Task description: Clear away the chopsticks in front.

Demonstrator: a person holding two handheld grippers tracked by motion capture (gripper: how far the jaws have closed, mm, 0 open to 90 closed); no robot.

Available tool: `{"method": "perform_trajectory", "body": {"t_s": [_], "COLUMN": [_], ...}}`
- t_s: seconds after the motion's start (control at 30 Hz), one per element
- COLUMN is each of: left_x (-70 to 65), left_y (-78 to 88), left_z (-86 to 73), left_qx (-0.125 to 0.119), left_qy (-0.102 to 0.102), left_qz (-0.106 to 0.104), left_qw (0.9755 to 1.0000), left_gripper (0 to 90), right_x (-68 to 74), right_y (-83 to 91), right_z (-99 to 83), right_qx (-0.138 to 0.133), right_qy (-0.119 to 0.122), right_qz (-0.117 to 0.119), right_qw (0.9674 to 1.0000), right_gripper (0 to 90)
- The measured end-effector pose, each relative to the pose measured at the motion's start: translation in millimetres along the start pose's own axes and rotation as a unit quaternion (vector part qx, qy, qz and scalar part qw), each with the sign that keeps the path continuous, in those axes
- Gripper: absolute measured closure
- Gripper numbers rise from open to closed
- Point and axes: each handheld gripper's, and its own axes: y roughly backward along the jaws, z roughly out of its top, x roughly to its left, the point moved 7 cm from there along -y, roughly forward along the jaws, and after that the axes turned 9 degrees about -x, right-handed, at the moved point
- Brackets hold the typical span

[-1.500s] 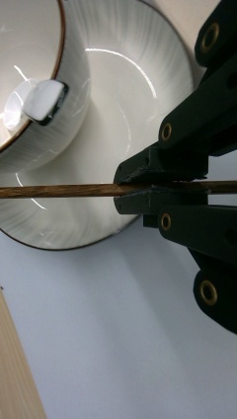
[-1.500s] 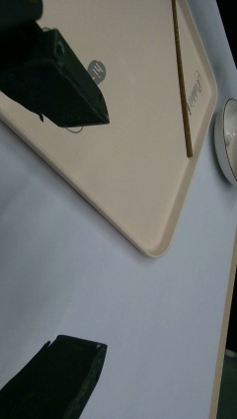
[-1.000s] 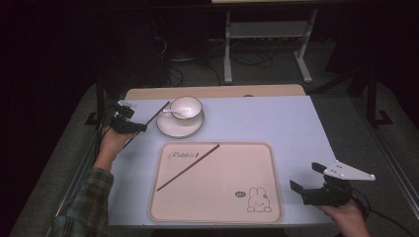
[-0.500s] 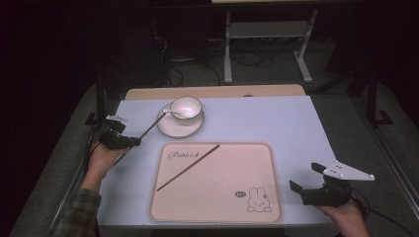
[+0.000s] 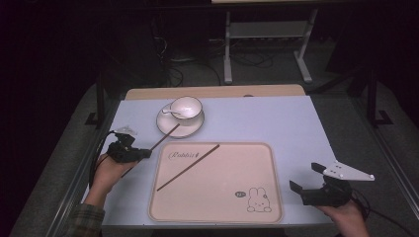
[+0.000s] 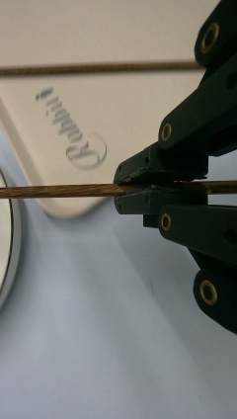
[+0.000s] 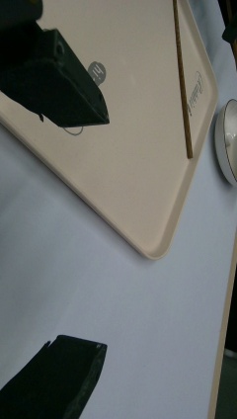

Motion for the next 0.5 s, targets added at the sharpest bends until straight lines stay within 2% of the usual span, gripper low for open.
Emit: {"method": "perform_trajectory", "body": {"t_s": [0.23,0.37,0.5], "left_x": [-37.3,-61.2,-83.0], "left_y": [-9.2,-18.4,-28.0], "left_z": [5.1,5.3,6.1], "left_qx": [0.002,0.011,0.015], "left_qy": [-0.024,-0.038,-0.042], "left_qz": [-0.027,-0.046,-0.062], "left_qw": [0.9993,0.9982,0.9971], "left_gripper": [84.2,84.2,84.2], "right_x": [0.1,0.3,0.5], "right_y": [0.2,0.6,0.3], "right_z": [0.2,0.5,0.3], "right_qx": [0.000,-0.001,-0.001], "right_qy": [0.002,0.001,0.003], "right_qz": [0.000,0.001,0.001], "right_qw": [1.0000,1.0000,1.0000], "right_gripper": [0.0,0.0,0.0]}}
